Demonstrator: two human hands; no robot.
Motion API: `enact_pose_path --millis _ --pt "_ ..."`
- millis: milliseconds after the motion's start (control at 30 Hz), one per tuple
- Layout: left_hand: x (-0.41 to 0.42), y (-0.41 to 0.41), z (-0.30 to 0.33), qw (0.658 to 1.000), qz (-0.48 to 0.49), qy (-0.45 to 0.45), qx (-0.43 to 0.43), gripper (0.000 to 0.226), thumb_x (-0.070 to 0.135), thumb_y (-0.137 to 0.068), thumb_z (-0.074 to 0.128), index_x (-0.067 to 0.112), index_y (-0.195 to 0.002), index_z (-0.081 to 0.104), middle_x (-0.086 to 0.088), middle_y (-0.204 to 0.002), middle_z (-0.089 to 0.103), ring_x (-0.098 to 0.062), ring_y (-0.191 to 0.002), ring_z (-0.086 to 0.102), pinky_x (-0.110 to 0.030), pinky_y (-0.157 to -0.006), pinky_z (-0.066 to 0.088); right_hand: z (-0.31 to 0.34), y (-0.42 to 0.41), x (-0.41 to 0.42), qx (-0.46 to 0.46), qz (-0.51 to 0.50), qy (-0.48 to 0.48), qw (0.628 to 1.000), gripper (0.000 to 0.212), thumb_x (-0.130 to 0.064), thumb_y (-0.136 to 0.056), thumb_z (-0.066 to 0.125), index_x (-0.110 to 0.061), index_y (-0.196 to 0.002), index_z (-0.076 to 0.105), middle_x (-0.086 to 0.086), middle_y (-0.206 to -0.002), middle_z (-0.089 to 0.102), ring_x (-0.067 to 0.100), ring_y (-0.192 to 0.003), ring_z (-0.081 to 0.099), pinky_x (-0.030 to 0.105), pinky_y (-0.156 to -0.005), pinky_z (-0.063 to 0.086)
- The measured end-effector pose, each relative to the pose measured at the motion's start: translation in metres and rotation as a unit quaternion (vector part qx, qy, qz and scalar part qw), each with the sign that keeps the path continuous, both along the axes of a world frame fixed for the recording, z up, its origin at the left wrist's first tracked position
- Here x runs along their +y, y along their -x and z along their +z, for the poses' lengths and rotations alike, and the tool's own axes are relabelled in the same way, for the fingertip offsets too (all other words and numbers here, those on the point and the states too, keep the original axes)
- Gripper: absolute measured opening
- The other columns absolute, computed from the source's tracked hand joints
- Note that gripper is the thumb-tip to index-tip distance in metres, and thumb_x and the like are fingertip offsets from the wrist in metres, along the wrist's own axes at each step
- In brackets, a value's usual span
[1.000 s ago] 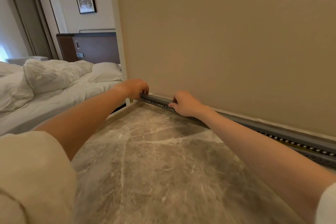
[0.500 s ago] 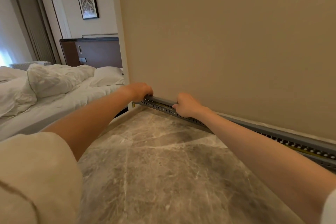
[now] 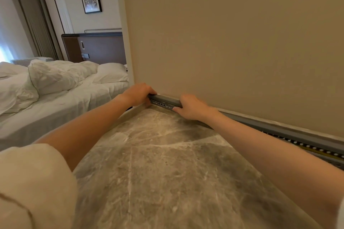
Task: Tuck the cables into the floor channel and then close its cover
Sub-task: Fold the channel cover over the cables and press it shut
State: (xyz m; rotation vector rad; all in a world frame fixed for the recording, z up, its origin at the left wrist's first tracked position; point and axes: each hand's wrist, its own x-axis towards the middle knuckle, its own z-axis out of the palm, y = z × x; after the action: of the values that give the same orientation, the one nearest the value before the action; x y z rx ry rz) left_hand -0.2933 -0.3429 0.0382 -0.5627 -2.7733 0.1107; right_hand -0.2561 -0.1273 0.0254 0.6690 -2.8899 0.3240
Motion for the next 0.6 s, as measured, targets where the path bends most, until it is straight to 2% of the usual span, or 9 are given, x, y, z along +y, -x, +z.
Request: enact_pose_path --millis 67,133,333,600 --pt "0.0 0.001 0.001 1.0 -0.008 0.005 0.006 0.027 -0.001 -0.082 0.056 0.011 -0.101 0.071 -0.011 -0.094 0.074 -0.03 -0.085 0.063 -0.037 -0.074 0.05 -0.006 0.003 -0.011 0.033 0.014 -0.057 0.998 0.037 -0.036 -0.095 0.05 -0.004 -0.114 0.051 0.014 -0.111 0.061 0.031 -0.096 0.06 0.032 -0.069 0.041" --pt "-0.001 -0.001 0.001 1.0 -0.015 0.006 0.012 0.022 0.002 -0.082 0.058 0.01 -0.097 0.072 -0.012 -0.09 0.074 -0.031 -0.082 0.063 -0.037 -0.073 0.049 -0.011 0.007 -0.023 0.072 0.015 -0.1 0.992 0.041 -0.035 -0.095 0.05 -0.004 -0.122 0.045 0.013 -0.117 0.06 0.032 -0.102 0.061 0.034 -0.07 0.042" --pt "-0.003 -0.002 -0.012 0.999 -0.032 0.0 0.04 0.016 0.007 -0.082 0.056 0.009 -0.094 0.067 -0.012 -0.092 0.072 -0.03 -0.084 0.064 -0.036 -0.071 0.045 -0.01 0.02 -0.047 0.081 0.012 -0.121 0.989 0.031 -0.017 -0.092 0.05 -0.004 -0.12 0.048 0.012 -0.114 0.062 0.031 -0.098 0.062 0.031 -0.067 0.04" --pt "-0.005 0.007 -0.005 0.998 -0.036 0.026 -0.033 0.024 0.004 -0.085 0.053 0.008 -0.104 0.065 -0.013 -0.103 0.07 -0.03 -0.094 0.062 -0.036 -0.078 0.045 -0.005 0.035 -0.058 0.024 0.009 -0.111 0.994 0.032 -0.019 -0.087 0.056 -0.01 -0.118 0.054 0.011 -0.113 0.062 0.029 -0.097 0.06 0.032 -0.068 0.04"
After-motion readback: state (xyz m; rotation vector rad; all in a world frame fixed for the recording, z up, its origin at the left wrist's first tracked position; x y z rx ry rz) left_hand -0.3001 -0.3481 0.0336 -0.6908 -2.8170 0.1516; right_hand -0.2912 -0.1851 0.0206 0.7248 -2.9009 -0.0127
